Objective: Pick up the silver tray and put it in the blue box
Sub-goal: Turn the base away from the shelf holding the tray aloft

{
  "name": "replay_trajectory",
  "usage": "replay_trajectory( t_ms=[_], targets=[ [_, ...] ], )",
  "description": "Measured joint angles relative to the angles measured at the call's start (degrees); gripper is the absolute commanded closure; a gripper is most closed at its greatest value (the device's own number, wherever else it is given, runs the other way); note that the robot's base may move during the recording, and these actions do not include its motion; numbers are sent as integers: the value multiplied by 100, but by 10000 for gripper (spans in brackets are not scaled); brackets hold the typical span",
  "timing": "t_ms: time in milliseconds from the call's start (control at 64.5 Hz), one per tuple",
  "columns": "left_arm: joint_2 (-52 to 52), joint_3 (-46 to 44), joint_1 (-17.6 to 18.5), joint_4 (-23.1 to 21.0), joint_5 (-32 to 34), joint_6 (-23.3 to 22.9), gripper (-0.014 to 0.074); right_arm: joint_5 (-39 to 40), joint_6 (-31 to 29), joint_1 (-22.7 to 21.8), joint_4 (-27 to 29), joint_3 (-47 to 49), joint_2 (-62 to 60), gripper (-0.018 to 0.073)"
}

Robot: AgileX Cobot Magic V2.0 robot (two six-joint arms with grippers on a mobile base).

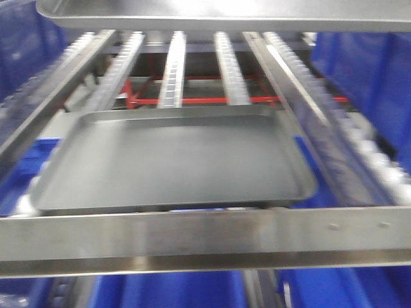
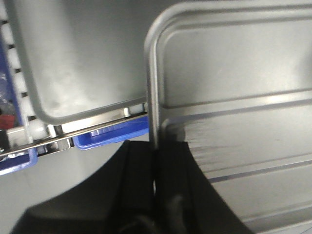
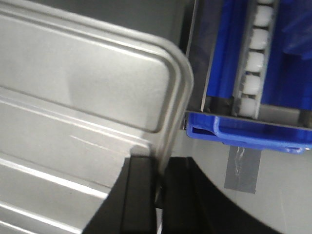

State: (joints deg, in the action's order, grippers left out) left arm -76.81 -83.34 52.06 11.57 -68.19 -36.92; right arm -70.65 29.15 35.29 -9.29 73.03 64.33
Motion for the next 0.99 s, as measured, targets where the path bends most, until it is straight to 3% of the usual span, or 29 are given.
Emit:
replay_trajectory(
  t_ms=[993],
  targets=[
    [0,0,0,0,0,0,700,0,0,0,-9,0,14,501]
  ],
)
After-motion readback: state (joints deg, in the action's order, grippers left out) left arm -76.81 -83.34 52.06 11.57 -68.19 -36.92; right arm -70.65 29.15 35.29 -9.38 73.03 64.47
